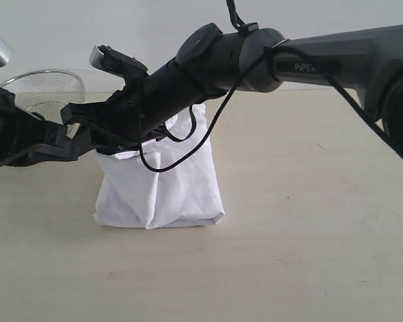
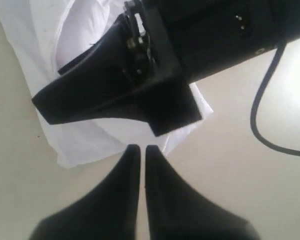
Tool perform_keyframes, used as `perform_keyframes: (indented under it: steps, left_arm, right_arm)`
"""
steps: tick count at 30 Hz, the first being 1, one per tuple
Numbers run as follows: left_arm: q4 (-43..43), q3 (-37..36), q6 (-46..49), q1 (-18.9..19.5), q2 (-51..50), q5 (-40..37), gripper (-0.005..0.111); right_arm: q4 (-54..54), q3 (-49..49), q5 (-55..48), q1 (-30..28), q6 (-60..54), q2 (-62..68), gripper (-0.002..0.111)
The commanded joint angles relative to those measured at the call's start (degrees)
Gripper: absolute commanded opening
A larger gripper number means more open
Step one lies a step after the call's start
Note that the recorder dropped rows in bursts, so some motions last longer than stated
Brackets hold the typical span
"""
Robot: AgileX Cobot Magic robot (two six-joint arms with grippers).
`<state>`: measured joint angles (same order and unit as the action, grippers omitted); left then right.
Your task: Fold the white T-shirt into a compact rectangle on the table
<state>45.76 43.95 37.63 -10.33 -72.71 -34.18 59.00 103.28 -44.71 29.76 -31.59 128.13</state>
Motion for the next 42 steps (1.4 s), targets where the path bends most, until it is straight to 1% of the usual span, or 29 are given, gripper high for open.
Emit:
perform_keyframes:
  steps: [1,3,4,5,6,7,8,9,10,11,14,16,20,22,25,26,28,30,32,36,37,38,42]
  left_arm:
    - [-0.4,0.4,-0.4,0.2,1.7,-0.8,0.004]
    - [-0.2,0.4,-0.4,0.2,2.2,-0.8,0.004]
    - [-0.2,0.4,-0.4,0.2,2.2,-1.0,0.004]
    - [-0.2,0.4,-0.8,0.2,2.2,-2.1,0.004]
    - [-0.2,0.4,-0.8,0.2,2.2,-3.4,0.004]
    - [-0.2,0.4,-0.8,0.2,2.2,-4.3,0.004]
    - [-0.2,0.4,-0.8,0.2,2.2,-4.4,0.004]
    - [-0.2,0.4,-0.8,0.2,2.2,-4.3,0.004]
    - [-0.2,0.4,-0.8,0.2,2.2,-4.2,0.004]
    - [-0.2,0.4,-0.8,0.2,2.2,-4.2,0.004]
    - [-0.2,0.4,-0.8,0.2,2.2,-4.5,0.004]
    - [-0.3,0.4,-0.8,0.2,2.2,-4.8,0.004]
    - [-0.4,0.4,-0.6,0.0,2.2,-5.0,0.004]
    - [-0.6,0.4,-0.6,0.0,2.2,-5.1,0.004]
    - [-0.6,0.4,-0.4,0.0,2.2,-5.1,0.004]
    - [-0.6,0.4,-0.4,0.0,2.2,-5.1,0.004]
    - [-0.6,0.4,-0.4,0.0,2.2,-5.6,0.004]
    - [-0.6,0.4,-0.4,0.0,2.2,-6.3,0.004]
    - [-0.6,0.4,-0.4,0.0,2.2,-6.3,0.004]
    - [-0.6,0.4,-0.2,0.0,2.2,-5.6,0.004]
    - [-0.6,0.4,-0.2,0.0,2.2,-5.4,0.004]
    - [-0.5,0.4,-0.2,0.0,2.2,-5.3,0.004]
    - [-0.2,0.4,-0.2,0.0,2.2,-5.2,0.004]
  right_arm:
    - [0.8,0.3,-3.7,0.0,-0.8,-2.6,0.039]
    - [-1.5,0.3,-2.5,0.1,0.2,-2.5,0.039]
    - [-3.6,0.3,-0.1,0.1,3.1,-2.2,0.039]
    - [-6.4,0.3,1.9,0.1,5.0,-1.8,0.043]
    - [-6.9,0.3,3.1,0.1,6.2,-1.6,0.052]
    - [-6.8,0.3,4.1,0.1,6.9,-1.5,0.065]
    - [-6.5,0.3,4.3,0.1,7.6,-1.5,0.071]
    - [-6.5,0.3,4.3,0.1,7.9,-1.5,0.072]
    - [-6.5,0.3,3.7,0.1,8.6,-1.7,0.07]
    - [-7.1,0.3,2.8,0.0,8.9,-2.1,0.065]
    - [-10.6,0.3,1.6,-0.8,11.0,-3.8,0.047]
    - [-13.8,0.3,0.5,-1.3,13.6,-4.9,0.041]
    - [-29.9,-0.4,-2.3,-2.1,21.9,-7.4,0.021]
    - [-36.3,-1.5,-3.4,-2.7,25.0,-8.6,0.011]
    - [-39.7,-4.0,-6.7,-4.7,25.9,-10.3,0.001]
    - [-40.5,-4.6,-8.4,-5.6,25.9,-10.4,0.0]
    - [-42.0,-5.8,-11.2,-7.2,25.5,-10.9,0.003]
    - [-42.1,-7.8,-12.1,-8.7,24.7,-11.4,0.011]
    - [-41.9,-10.0,-12.0,-9.9,24.1,-12.1,0.024]
    - [-41.4,-13.8,-10.2,-10.5,24.1,-12.2,0.055]
    - [-41.3,-14.7,-9.2,-10.4,24.1,-12.2,0.058]
    - [-41.3,-15.5,-7.9,-10.1,24.1,-12.2,0.059]
    - [-39.6,-17.6,-3.3,-8.5,24.2,-12.2,0.055]
